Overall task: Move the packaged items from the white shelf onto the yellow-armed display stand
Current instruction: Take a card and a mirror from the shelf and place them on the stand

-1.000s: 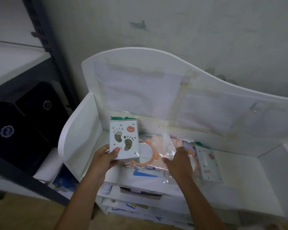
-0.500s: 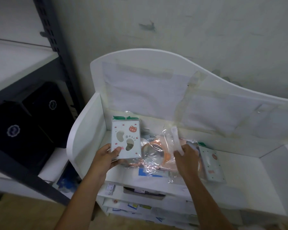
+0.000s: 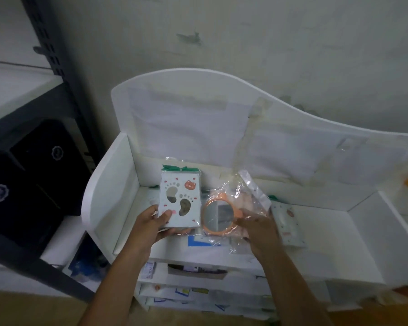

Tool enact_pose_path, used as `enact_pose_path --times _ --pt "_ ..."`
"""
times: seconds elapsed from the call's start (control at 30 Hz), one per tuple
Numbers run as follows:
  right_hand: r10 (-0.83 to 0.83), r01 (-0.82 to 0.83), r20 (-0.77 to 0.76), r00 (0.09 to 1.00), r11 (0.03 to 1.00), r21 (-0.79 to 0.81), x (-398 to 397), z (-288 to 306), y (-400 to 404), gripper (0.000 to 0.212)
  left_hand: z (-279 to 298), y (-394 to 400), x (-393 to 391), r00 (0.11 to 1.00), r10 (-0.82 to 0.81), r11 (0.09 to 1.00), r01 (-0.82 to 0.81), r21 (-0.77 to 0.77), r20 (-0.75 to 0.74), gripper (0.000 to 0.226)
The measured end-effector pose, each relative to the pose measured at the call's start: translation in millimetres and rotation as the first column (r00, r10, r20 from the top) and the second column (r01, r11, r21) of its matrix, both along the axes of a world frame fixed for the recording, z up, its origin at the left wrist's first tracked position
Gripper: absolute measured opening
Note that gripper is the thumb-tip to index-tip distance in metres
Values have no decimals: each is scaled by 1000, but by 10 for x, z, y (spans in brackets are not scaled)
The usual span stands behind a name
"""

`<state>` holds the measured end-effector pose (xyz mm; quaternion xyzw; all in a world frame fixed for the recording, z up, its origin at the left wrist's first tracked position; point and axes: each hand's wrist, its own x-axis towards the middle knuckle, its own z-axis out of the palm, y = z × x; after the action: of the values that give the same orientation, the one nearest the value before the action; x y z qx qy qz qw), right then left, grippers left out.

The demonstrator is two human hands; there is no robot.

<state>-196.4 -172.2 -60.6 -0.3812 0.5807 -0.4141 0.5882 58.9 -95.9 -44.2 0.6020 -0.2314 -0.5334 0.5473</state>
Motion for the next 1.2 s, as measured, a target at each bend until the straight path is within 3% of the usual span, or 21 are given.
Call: enact_pose_path --times 0.17,0.33,0.53,0.8,1.07,1.2 --pt "-86 80 -55 995 991 -111 -23 152 86 24 -8 57 -18 1000 -6 1000 6 7 14 22" --pt "-89 97 91 992 991 -94 -324 227 119 22 57 61 -172 999 -39 999 39 -12 28 22" --pt "-238 246 149 960 969 -39 -882 381 211 17 326 0 -651 992 -117 991 119 -57 43 21" --pt "-319 357 224 921 922 -152 -2163 877 838 16 747 181 -1903 975 -219 959 223 -177 38 25" --pt "-356 365 87 930 881 -301 -3635 1102 1749 15 905 510 -3388 936 -335 926 306 -222 -111 27" --pt "-341 369 141 930 851 -375 -4318 1120 2173 19 974 650 -4057 902 -392 911 353 -214 -180 25"
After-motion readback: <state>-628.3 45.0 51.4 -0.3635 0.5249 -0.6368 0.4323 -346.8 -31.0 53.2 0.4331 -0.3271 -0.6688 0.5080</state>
